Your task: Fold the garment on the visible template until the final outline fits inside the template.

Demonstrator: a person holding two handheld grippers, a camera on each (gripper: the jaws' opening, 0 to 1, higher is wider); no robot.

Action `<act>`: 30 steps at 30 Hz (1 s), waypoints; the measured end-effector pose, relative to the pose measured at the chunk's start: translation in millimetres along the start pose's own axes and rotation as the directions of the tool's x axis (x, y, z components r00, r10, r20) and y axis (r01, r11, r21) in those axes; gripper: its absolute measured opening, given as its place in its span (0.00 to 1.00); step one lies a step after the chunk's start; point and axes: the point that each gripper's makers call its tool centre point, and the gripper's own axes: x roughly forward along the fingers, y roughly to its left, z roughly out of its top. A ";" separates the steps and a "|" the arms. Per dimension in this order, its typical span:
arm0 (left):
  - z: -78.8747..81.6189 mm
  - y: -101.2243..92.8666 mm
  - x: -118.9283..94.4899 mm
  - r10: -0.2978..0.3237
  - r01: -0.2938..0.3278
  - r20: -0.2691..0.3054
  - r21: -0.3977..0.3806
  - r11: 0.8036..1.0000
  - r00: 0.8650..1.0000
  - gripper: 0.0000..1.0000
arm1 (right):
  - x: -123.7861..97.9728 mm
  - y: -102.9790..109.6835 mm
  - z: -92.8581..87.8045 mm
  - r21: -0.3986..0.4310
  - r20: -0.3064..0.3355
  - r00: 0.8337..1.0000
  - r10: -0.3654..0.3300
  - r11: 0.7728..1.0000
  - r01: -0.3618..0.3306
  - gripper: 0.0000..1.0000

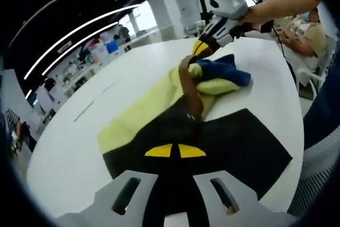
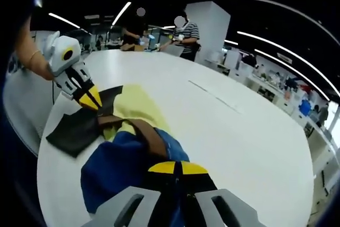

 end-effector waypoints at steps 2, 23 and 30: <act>-1.7 -0.3 0.5 -0.007 0.007 -0.007 -0.002 1.000 1.000 0.00 | 0.5 -0.2 0.9 0.010 0.006 1.000 0.001 1.000 -0.001 0.00; 41.0 46.5 -37.7 0.104 -0.084 0.133 -0.144 0.986 0.986 0.00 | -13.4 0.8 31.3 0.097 0.103 0.995 0.012 0.995 -0.022 0.00; 59.9 77.9 -47.7 0.168 -0.115 0.197 -0.254 0.960 0.966 0.00 | -15.0 -2.0 50.1 0.108 0.148 0.989 0.007 0.994 -0.023 0.00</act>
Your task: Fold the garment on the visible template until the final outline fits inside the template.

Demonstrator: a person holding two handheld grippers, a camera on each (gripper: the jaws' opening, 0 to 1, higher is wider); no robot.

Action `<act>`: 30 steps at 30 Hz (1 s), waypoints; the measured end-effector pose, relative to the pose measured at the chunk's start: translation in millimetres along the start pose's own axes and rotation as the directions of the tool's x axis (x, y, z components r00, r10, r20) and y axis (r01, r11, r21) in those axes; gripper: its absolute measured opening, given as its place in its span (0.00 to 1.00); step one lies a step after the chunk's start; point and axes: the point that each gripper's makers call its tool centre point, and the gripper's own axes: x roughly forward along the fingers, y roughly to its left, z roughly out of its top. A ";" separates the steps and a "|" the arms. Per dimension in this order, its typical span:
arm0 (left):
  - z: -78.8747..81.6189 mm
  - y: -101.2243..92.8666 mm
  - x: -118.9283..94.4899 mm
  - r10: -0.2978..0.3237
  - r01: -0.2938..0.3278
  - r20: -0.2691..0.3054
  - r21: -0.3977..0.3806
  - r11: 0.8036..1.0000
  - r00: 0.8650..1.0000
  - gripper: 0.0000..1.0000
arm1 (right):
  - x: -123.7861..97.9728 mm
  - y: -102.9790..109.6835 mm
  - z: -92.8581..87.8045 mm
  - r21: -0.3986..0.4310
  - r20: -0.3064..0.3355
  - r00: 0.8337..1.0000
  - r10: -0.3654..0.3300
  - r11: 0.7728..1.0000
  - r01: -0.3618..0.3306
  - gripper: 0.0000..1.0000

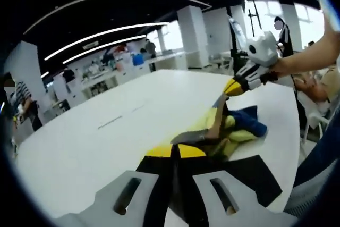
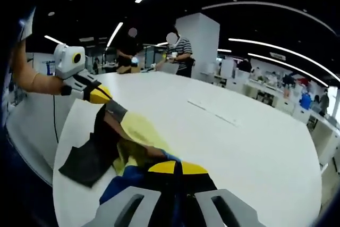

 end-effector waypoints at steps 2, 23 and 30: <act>5.9 6.3 1.3 0.008 -0.008 0.015 -0.020 1.000 1.000 0.00 | 0.5 -1.2 5.3 -0.006 0.008 1.000 -0.003 1.000 0.003 0.00; 36.8 68.8 50.7 0.150 -0.117 0.097 -0.290 0.950 0.984 0.00 | 29.3 -44.3 42.1 0.123 0.089 0.985 -0.150 0.983 0.138 0.00; 18.8 90.5 76.5 0.196 -0.170 0.054 -0.315 0.934 0.979 0.00 | 52.0 -64.5 37.6 0.163 0.065 0.977 -0.203 0.968 0.190 0.00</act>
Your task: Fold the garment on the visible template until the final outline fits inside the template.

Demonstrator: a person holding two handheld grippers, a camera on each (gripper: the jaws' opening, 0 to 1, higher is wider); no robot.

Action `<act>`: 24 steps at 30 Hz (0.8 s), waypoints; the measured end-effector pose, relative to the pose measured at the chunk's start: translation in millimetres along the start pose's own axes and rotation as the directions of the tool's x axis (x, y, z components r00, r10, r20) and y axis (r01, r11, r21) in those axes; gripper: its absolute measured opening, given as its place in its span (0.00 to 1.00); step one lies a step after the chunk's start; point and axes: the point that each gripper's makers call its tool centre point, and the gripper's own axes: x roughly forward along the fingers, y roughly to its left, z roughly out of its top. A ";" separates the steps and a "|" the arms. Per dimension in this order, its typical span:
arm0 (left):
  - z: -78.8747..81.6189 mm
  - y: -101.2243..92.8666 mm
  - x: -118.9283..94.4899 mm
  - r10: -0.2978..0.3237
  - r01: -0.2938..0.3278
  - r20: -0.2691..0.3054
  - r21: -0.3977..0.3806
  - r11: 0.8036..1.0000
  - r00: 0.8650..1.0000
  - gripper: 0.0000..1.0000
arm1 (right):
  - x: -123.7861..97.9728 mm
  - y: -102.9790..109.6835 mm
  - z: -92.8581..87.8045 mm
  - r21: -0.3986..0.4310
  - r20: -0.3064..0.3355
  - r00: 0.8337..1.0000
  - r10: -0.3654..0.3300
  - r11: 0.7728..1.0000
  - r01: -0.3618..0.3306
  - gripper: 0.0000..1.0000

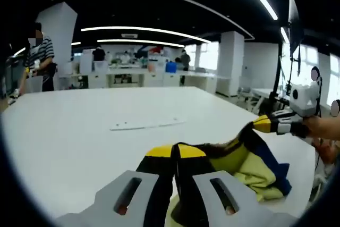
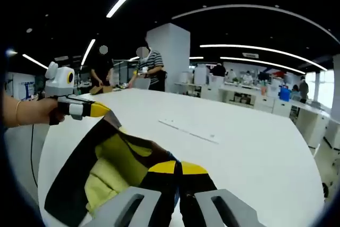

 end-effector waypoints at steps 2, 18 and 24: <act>-8.8 6.7 8.4 0.018 -0.018 -0.021 -0.012 1.000 1.000 0.00 | 6.3 -3.3 -2.8 0.008 -0.007 1.000 -0.008 1.000 0.008 0.00; -60.0 33.0 48.7 0.053 -0.069 -0.127 -0.123 0.990 0.990 0.00 | 53.3 -22.8 -42.0 0.092 -0.137 0.989 -0.061 0.993 0.073 0.00; -81.4 39.1 53.0 0.083 -0.103 -0.184 -0.101 0.990 0.979 0.00 | 63.2 -22.1 -58.9 0.095 -0.176 0.982 -0.066 0.992 0.083 0.00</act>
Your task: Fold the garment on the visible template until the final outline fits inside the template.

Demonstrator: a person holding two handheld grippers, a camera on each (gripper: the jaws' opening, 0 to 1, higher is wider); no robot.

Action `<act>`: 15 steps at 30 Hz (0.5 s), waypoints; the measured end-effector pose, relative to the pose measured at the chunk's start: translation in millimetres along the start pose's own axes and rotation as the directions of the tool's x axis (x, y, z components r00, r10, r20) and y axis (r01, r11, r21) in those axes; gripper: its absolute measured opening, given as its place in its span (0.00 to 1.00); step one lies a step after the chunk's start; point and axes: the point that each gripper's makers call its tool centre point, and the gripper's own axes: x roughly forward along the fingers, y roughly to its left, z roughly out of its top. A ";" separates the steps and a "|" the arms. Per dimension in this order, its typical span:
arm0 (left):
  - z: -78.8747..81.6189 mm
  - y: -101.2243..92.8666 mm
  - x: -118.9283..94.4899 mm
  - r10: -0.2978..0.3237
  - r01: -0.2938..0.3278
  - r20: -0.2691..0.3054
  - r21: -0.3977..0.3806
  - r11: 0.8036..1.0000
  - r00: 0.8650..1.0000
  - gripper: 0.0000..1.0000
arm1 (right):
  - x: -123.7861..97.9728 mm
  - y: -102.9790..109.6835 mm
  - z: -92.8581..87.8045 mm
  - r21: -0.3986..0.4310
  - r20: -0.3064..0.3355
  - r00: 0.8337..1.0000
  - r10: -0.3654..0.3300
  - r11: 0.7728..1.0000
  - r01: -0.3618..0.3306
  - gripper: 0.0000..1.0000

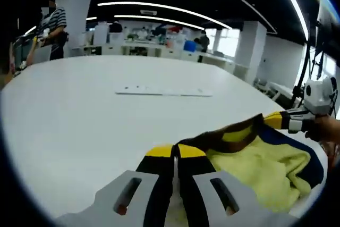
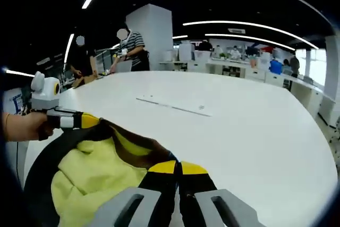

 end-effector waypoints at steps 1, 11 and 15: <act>-2.8 0.1 1.1 0.001 -0.001 -0.006 0.009 1.000 1.000 0.00 | 1.3 -0.5 -2.6 0.000 -0.005 1.000 -0.001 1.000 0.001 0.00; -5.1 13.4 2.9 0.038 -0.038 -0.003 0.048 0.998 0.999 0.00 | 7.5 -1.9 -10.1 0.026 -0.034 0.999 0.007 1.000 -0.006 0.00; -3.1 15.4 -0.9 0.032 -0.032 0.006 0.033 0.999 0.999 0.07 | 7.2 0.3 -2.6 0.062 -0.018 0.999 0.033 0.998 -0.032 0.00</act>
